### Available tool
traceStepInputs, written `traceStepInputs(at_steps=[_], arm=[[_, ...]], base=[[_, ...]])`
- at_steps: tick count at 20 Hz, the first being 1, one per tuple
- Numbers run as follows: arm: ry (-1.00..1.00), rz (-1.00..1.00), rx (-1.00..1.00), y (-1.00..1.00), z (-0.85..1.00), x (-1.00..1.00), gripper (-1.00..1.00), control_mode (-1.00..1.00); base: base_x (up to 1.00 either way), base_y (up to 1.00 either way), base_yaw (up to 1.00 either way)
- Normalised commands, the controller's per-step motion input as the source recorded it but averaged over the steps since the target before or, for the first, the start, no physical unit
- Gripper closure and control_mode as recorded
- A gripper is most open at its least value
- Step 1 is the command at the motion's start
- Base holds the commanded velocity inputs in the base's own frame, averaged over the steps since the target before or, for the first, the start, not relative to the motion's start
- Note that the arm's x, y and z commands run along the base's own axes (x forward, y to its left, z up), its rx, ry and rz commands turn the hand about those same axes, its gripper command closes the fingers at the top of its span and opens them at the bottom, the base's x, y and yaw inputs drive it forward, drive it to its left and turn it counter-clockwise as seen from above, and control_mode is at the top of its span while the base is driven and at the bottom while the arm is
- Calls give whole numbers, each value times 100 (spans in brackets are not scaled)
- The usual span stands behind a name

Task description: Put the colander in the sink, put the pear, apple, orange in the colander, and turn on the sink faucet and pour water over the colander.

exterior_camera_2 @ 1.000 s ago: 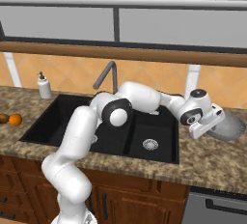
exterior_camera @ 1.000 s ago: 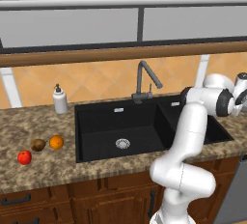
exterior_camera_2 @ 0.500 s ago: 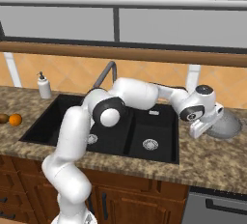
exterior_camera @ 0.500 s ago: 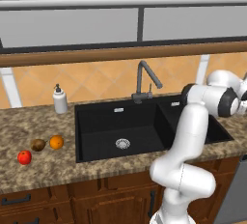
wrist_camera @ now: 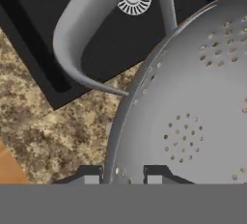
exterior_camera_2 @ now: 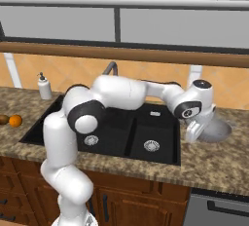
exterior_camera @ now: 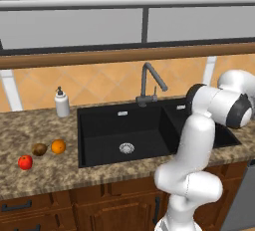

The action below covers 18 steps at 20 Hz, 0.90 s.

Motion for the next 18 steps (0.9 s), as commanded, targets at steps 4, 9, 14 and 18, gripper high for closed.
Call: traceStepInputs(at_steps=[4, 9, 14, 18], arm=[[9, 16, 0, 78, 29, -70, 100, -100], [0, 13, 0, 87, 26, -70, 100, -100], [0, 14, 0, 94, 19, -63, 100, -100], [0, 24, -1, 100, 19, -29, 100, -100]], base=[[0, 0, 0], [0, 0, 0], [0, 0, 0], [0, 0, 0]])
